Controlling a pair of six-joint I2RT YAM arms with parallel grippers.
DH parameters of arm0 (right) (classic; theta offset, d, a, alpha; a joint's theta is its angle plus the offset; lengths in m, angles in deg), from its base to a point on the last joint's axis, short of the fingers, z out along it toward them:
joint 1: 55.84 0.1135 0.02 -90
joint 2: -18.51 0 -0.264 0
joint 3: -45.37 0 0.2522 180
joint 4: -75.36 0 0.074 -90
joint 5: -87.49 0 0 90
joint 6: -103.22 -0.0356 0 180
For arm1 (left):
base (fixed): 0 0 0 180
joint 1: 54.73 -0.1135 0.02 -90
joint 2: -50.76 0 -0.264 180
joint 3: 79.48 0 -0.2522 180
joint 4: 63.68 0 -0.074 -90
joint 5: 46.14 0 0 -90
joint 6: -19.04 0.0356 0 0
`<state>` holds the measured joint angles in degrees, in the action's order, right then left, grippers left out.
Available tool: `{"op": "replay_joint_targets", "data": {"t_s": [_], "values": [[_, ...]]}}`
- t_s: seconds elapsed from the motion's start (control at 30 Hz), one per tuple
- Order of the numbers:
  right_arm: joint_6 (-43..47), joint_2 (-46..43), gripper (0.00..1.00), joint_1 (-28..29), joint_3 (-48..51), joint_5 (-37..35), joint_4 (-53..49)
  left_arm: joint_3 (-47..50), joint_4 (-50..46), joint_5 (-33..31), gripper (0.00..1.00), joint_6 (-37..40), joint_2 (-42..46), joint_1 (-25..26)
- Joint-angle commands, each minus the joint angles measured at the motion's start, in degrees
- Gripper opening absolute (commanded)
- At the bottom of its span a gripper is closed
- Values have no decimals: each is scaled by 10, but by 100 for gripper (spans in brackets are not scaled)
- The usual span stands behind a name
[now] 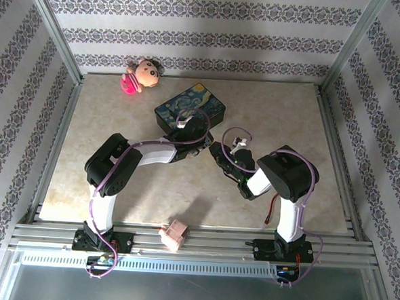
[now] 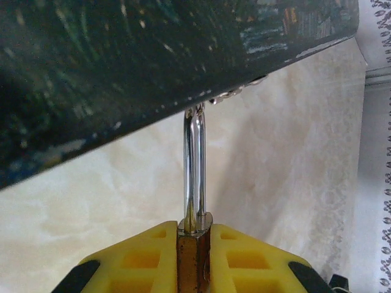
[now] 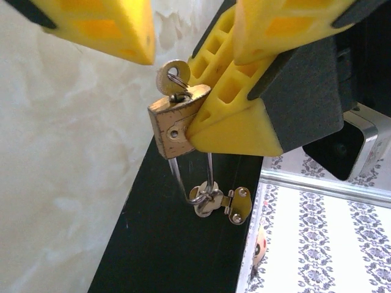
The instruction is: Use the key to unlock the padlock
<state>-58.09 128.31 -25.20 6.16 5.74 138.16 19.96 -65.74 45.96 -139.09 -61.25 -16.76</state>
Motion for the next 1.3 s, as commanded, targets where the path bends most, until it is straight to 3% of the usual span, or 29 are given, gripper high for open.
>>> {"op": "replay_joint_targets", "data": {"t_s": [0.0, 0.13, 0.27, 0.37, 0.53, 0.57, 0.7, 0.93, 1.27], "values": [[30, -36, 44, 6, 40, -20, 17, 18, 4, 13, 4, -3, 33, 14], [48, -85, 47, 7, 94, -41, -4, 30, 7, 12, 4, -8, 43, 16], [84, -151, 44, 9, 122, -52, -75, 33, 10, 20, 4, -19, 45, 17], [144, -224, 38, 19, 112, -62, -203, 29, -1, 27, 4, -28, 45, 17], [306, -375, 30, 63, 16, -151, -556, 11, -33, 49, 3, -38, 42, 17], [330, -394, 25, 63, 3, -160, -593, 9, -38, 52, 0, -42, 42, 17], [402, -440, 24, 41, -33, -136, -691, 6, -42, 65, 0, -54, 40, 16], [465, -457, 25, 45, -60, -151, -773, 0, -48, 65, 0, -55, 36, 16], [536, -383, 25, 54, -123, -170, -806, -29, -88, 94, 0, -46, 27, 13]]}}
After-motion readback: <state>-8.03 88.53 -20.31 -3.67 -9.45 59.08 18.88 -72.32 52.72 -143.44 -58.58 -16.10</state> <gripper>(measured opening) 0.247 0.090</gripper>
